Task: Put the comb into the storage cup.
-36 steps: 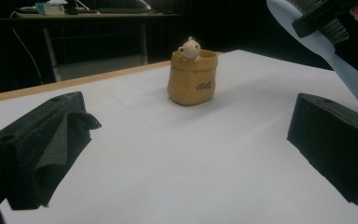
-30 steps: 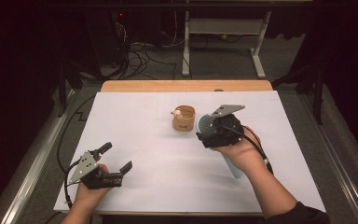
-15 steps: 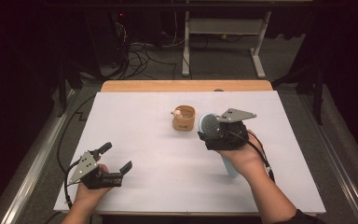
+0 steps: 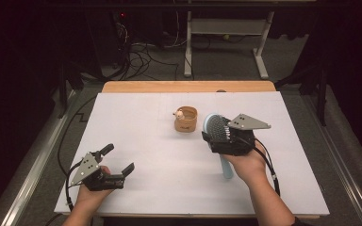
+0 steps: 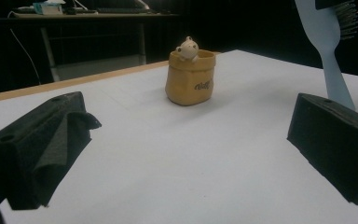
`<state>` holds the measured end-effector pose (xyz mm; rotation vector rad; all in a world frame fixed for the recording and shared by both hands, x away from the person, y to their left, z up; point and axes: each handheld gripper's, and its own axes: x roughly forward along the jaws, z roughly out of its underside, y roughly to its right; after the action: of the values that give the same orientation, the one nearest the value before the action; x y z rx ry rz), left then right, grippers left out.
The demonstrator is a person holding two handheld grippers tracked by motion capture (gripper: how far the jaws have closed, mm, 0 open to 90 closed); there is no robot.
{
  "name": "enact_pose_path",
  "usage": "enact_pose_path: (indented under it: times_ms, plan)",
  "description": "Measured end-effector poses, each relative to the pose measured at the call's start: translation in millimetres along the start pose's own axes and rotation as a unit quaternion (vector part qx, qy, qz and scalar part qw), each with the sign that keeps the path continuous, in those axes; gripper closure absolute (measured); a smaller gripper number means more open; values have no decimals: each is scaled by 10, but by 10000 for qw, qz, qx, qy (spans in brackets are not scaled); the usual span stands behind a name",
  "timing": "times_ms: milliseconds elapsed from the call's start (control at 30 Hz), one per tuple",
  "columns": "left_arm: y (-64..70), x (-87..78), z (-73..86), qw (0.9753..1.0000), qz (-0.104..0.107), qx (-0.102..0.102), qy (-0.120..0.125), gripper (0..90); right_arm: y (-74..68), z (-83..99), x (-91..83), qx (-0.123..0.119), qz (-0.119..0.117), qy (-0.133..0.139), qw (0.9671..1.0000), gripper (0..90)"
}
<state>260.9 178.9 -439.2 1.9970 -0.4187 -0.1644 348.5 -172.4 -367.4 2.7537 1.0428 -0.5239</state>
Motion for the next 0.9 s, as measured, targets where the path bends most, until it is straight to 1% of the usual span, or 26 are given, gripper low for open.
enact_pose_path:
  times_ms: [33, 100, 133, 167, 233, 400, 433, 467, 500, 533, 600, 700, 733, 800, 900]
  plan:
    - [-10, 1, -3, 10000, 38, 82, -4, 3, -1, 7, -8, -15, 9, 44, 10000, 208]
    - [-5, 2, -4, 10000, 26, 36, -2, 2, -4, 17, -29, 7, -6, 127, 9999, 208]
    - [-5, 2, -4, 10000, 26, 36, -2, 3, -4, 17, -29, 7, -6, 127, 9999, 208]
    - [-3, 2, -4, 10000, 23, 24, 3, 3, -3, 27, -47, 40, -31, 241, 9997, 208]
    - [-4, 3, -3, 10000, 23, 30, 3, 3, -1, 32, -56, 68, -59, 278, 9996, 208]
    - [-3, -1, -3, 10000, 27, 47, 7, 3, -5, 78, -101, 66, -80, 518, 9986, 208]
    - [-2, -6, -7, 10000, 44, 59, -2, 3, -6, 88, -111, 72, -69, 549, 9984, 208]
    - [6, -10, -8, 10000, 35, 16, -3, 3, -5, 99, -119, 61, -65, 579, 9983, 208]
    - [6, -10, -8, 10000, 35, 16, -3, 3, -5, 99, -119, 61, -65, 579, 9983, 208]
    - [1, -11, -13, 10000, 56, 59, 1, 2, -4, 119, -123, 80, -57, 632, 9980, 208]
    - [-3, -7, -12, 10000, 43, 76, 4, 2, -6, 138, -129, 86, -38, 679, 9976, 208]
    - [-2, -9, -10, 10000, 24, 71, 6, 3, -11, 151, -137, 82, -34, 749, 9972, 207]
    - [0, -11, -7, 10000, 17, 58, 9, 3, -8, 166, -145, 100, -51, 820, 9966, 207]
    - [0, -10, -7, 10000, -2, 61, 23, 2, -10, 181, -153, 126, -70, 832, 9964, 207]
    - [5, -10, -11, 10000, -21, 71, 40, 2, -15, 204, -154, 101, -57, 865, 9962, 207]
